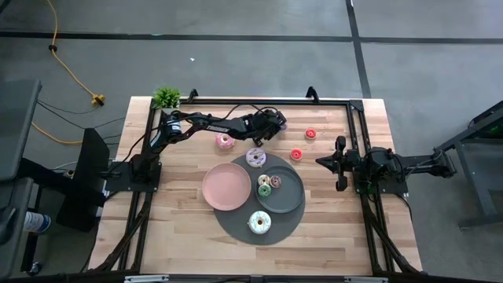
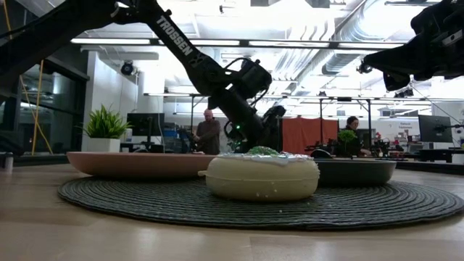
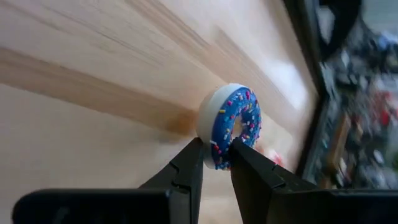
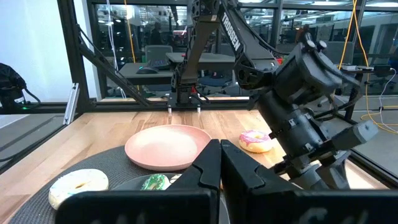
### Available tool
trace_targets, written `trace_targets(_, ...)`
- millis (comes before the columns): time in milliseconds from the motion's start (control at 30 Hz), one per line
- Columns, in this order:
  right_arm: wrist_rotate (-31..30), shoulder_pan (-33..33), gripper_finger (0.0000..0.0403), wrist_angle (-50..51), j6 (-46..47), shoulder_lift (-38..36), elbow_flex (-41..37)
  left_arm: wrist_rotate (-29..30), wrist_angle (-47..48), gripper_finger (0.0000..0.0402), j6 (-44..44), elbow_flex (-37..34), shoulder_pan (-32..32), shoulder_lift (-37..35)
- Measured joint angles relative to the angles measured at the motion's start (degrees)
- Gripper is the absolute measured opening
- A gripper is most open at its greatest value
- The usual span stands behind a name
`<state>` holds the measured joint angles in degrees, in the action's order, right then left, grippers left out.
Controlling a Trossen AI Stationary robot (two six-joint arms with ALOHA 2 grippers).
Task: Pick & Place donuts
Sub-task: Put the small violet donut on the black plate
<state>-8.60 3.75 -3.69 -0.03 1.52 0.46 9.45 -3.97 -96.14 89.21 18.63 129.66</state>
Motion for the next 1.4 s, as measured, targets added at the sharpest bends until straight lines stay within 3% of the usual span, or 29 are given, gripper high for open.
trace_targets(133, 0.0, 0.0, 0.0, 0.0, 0.0, 0.0, 0.0, -4.8, -3.6, 0.0071, 4.5, 0.1, -0.3, -1.0)
trace_targets(500, 0.0, 0.0, 0.0, 0.0, 0.0, 0.0, 0.0, -17.0, -1.9, 0.0071, 17.9, 0.0, -0.3, -5.6)
trace_targets(833, 0.0, 0.0, 0.0, 0.0, 0.0, 0.0, 0.0, -42.9, -1.4, 0.0071, 28.4, 0.1, -2.3, -6.7)
trace_targets(933, 0.0, 0.0, 0.0, 0.0, 0.0, 0.0, 0.0, -48.1, 1.3, 0.0071, 31.6, 0.1, -3.4, -6.7)
trace_targets(1133, 0.0, 0.0, 0.0, 0.0, 0.0, 0.0, 0.0, -53.6, 6.4, 0.0071, 38.8, 0.1, -5.4, -6.7)
trace_targets(1400, 0.0, 0.0, 0.0, 0.0, 0.0, 0.0, 0.0, -53.9, 9.4, 0.0071, 46.5, 0.1, -9.1, -6.7)
